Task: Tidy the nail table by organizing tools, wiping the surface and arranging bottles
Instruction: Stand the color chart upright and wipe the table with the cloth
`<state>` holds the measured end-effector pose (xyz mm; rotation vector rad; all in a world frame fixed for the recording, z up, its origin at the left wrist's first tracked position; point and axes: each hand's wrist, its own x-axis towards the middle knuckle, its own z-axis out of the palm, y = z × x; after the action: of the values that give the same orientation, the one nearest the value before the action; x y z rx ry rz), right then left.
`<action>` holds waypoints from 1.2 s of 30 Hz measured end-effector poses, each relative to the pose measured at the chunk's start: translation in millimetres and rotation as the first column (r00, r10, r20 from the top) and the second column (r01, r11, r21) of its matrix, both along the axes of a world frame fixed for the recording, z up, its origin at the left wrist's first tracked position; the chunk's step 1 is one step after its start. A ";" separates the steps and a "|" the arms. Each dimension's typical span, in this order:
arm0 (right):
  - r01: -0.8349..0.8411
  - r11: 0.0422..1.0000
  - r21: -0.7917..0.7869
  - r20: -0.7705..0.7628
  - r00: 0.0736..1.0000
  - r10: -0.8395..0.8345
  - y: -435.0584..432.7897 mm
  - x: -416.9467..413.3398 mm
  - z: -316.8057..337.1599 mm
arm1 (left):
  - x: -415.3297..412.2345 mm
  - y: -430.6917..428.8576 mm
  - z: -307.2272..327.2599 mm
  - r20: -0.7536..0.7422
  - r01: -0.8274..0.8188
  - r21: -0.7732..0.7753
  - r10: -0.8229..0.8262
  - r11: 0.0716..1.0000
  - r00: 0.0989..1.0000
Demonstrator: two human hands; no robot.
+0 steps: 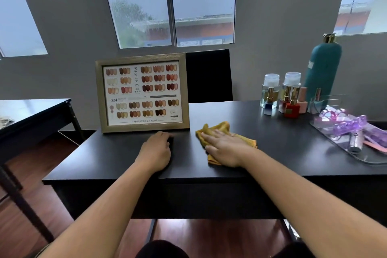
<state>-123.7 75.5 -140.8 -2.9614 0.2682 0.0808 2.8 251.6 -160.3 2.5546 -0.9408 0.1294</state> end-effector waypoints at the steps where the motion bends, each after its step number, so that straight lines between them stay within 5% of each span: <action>1: -0.053 0.998 0.018 0.003 0.999 0.053 0.0 -6.3 -1.9 | 0.4 0.2 -0.1 0.000 0.003 -0.001 -0.003 1.000 1.000; 6: -0.113 0.990 0.085 0.007 0.994 0.113 -34.3 -41.9 0.9 | 1.8 0.6 0.2 0.001 0.009 -0.001 -0.009 1.000 1.000; 11: 0.219 0.975 0.039 0.016 0.975 -0.220 -86.8 -76.4 3.0 | 0.6 1.2 0.0 0.002 0.004 0.008 -0.004 1.000 1.000; 17: 0.569 0.822 0.018 0.039 0.821 -0.570 -61.4 -71.8 -4.8 | -1.8 0.3 1.1 -0.011 -0.009 -0.038 0.009 0.999 1.000; 22: 0.471 0.882 0.016 0.083 0.878 -0.471 0.8 -48.3 -7.8 | -0.3 19.6 8.9 -0.084 -0.075 -0.206 0.059 0.976 0.995; 36: 0.066 0.998 -0.013 0.262 0.963 -0.061 151.9 25.8 -22.4 | 32.7 121.9 2.7 -0.032 -0.255 -0.099 0.253 0.962 0.967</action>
<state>-97.9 227.4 -163.2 -2.9360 0.3285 -0.3210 35.5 373.5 -157.6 2.5650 -0.5793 0.2213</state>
